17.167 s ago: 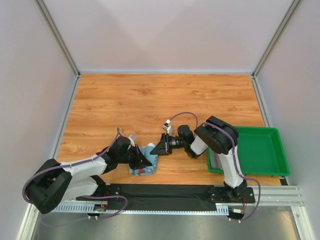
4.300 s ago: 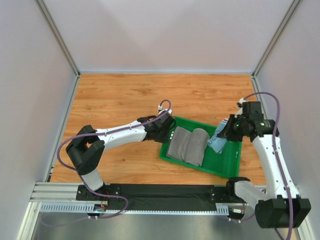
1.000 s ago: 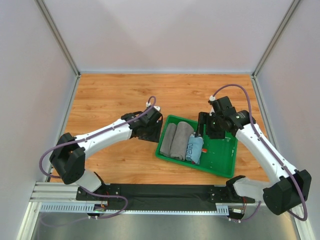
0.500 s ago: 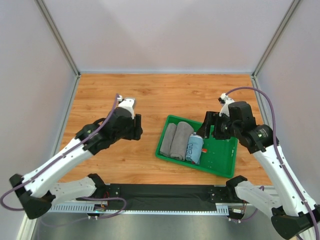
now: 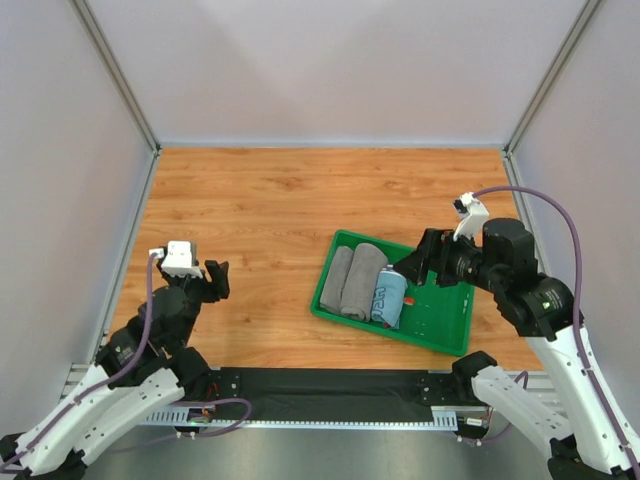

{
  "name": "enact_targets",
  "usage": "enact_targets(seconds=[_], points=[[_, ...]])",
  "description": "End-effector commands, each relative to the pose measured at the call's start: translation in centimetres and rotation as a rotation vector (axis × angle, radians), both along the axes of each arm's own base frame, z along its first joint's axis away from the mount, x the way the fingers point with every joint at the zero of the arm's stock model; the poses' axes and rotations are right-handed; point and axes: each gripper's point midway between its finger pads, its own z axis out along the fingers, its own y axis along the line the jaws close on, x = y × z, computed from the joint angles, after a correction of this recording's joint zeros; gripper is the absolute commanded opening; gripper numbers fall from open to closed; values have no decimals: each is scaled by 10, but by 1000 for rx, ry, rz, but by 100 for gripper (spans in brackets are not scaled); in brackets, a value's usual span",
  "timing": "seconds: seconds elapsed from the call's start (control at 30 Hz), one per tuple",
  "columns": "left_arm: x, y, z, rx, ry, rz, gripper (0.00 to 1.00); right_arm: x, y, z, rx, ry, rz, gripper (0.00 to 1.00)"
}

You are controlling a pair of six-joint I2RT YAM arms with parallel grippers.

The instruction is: Roll the towels

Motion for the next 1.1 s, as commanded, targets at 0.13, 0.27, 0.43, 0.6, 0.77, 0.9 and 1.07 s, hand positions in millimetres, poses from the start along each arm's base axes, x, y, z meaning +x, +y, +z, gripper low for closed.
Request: enact_targets(seconds=[0.13, 0.27, 0.43, 0.6, 0.77, 0.9, 1.07], points=[[16, 58, -12, 77, -228, 382, 76, -2, 6, 6, 55, -53, 24, 89], [29, 60, -28, 165, -221, 409, 66, -6, 13, 2, 79, -46, 63, 100], [53, 77, -52, 119, -149, 517, 68, -12, 23, 5, 113, -45, 131, 100], [69, 115, -70, 74, -92, 670, 70, -18, 17, 13, 84, -84, 143, 100], [99, 133, -84, -78, -70, 646, 70, -26, 16, 23, 85, -131, 175, 100], [131, 112, -97, 13, 6, 444, 66, -32, 13, 30, 96, -174, 183, 100], [155, 95, -119, 80, 66, 279, 65, -35, 0, 26, 60, -168, 118, 100]])
